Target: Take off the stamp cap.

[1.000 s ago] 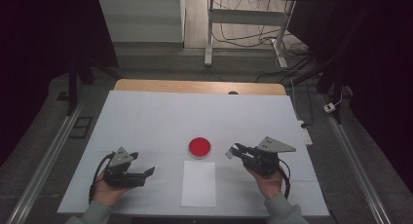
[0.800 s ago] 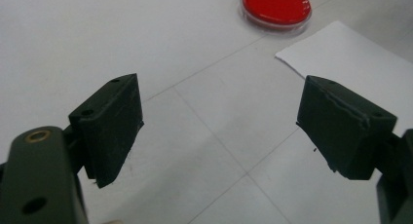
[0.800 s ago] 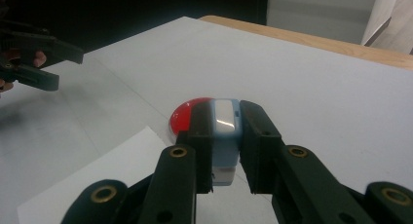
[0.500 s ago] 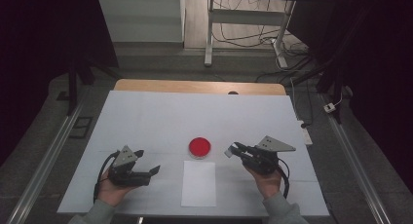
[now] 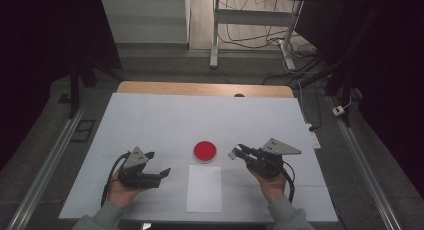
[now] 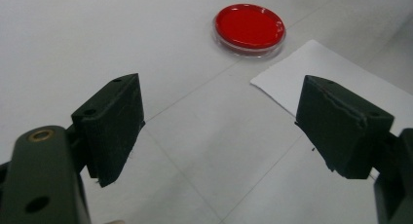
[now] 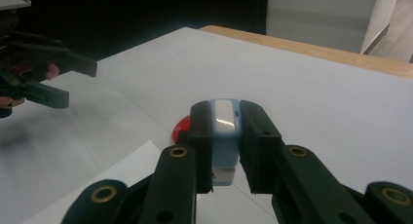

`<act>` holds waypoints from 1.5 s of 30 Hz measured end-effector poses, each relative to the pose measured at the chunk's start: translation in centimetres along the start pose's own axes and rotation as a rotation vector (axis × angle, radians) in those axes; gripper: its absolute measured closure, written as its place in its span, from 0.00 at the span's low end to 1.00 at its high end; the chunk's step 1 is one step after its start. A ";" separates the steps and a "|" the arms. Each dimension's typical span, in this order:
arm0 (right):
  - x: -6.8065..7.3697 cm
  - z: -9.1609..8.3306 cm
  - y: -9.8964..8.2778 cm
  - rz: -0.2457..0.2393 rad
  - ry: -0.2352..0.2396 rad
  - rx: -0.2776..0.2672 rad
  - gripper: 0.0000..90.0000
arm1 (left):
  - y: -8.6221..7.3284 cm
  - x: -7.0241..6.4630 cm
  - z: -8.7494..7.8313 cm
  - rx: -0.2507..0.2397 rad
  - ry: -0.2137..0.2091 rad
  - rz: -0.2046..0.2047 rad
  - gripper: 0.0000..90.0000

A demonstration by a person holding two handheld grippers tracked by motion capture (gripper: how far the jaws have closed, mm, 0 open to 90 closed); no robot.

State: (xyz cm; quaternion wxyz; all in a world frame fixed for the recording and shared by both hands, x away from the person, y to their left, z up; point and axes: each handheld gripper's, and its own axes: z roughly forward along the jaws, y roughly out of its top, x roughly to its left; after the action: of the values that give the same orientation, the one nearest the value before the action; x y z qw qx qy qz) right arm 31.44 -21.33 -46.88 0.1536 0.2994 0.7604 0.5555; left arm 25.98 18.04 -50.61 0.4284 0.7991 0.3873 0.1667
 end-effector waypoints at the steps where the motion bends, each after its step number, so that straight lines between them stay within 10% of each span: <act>1: 0.0 0.0 -0.1 0.005 -0.001 -0.001 0.84 | 0.1 -0.2 0.2 0.003 -0.003 0.007 0.20; 45: 1.0 1.7 0.5 0.003 0.049 -0.016 0.84 | 4.5 -3.9 4.1 -0.014 -0.056 0.063 0.20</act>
State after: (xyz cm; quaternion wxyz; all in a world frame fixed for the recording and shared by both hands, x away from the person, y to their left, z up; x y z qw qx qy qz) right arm 31.73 -19.32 -46.88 0.1364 0.2858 0.7590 0.5689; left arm 28.05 11.27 -49.08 0.4395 0.8123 0.3484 0.1603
